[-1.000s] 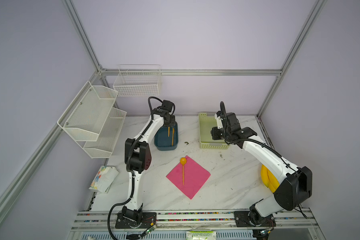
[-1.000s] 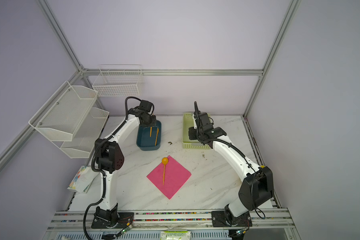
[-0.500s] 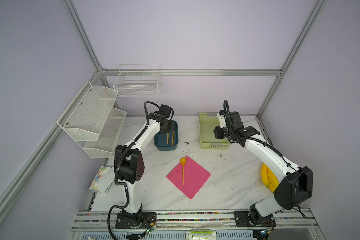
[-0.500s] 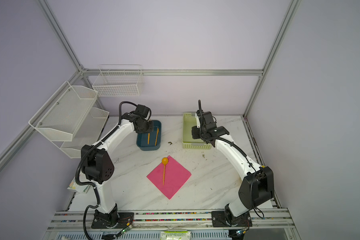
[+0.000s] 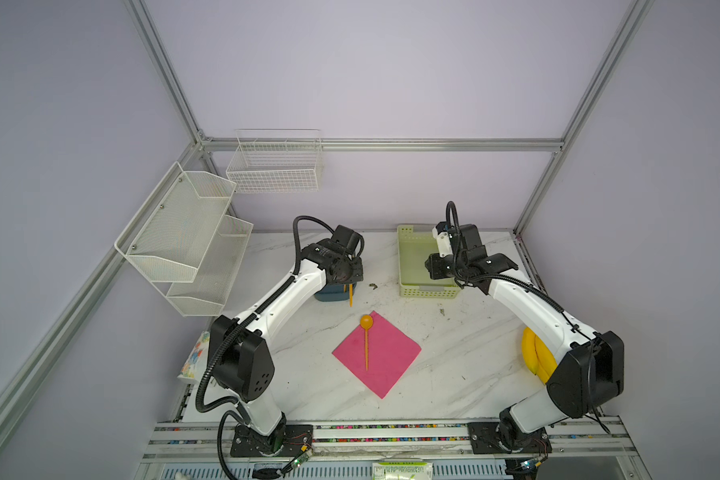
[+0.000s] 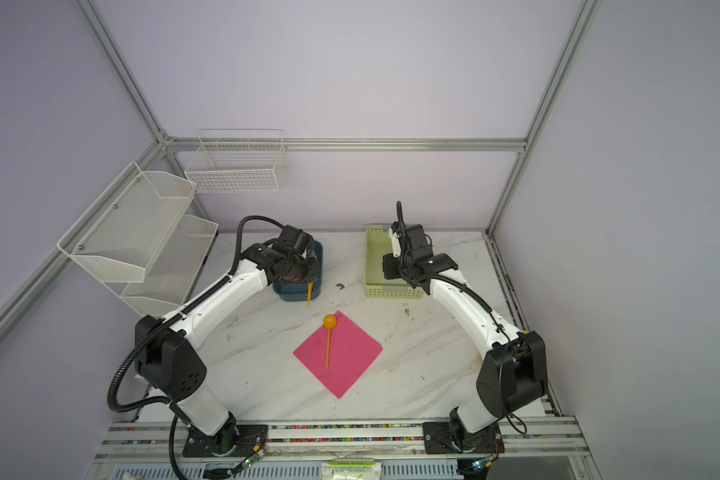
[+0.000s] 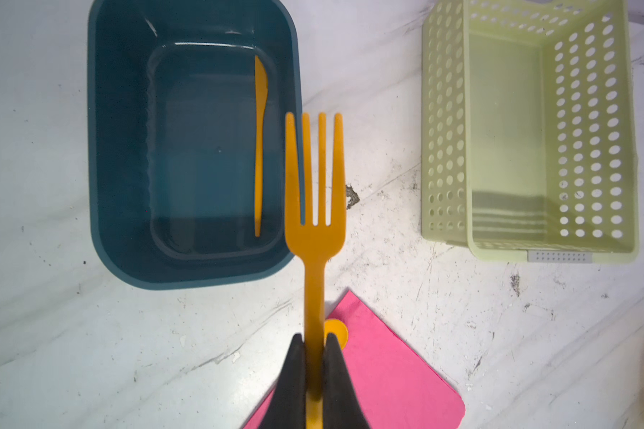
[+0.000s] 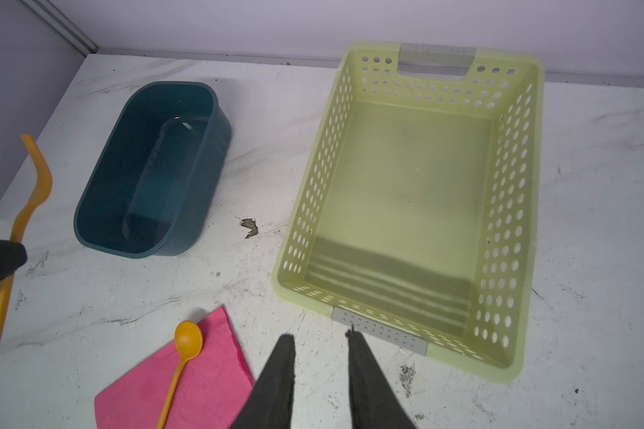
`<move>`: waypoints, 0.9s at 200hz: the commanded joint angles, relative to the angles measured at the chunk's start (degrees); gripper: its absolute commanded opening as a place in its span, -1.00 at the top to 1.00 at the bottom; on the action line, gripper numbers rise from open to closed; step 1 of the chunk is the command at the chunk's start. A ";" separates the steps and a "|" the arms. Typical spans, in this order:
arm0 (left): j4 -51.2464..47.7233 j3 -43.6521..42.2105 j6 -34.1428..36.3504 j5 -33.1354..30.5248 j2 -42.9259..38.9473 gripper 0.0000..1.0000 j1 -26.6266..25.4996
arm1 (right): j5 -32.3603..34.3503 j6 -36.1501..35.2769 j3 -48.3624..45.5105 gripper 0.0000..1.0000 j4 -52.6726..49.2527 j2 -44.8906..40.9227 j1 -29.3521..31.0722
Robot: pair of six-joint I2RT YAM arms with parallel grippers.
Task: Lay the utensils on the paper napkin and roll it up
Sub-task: 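Carry the yellow fork with the left gripper over the napkin beside the spoon, then lower the fork onto the napkin next to the spoon with the left gripper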
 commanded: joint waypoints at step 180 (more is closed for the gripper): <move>13.90 -20.86 -17.69 1.80 -2.04 0.85 -15.52 | -1.67 -0.06 -3.15 0.42 2.63 -5.28 -0.11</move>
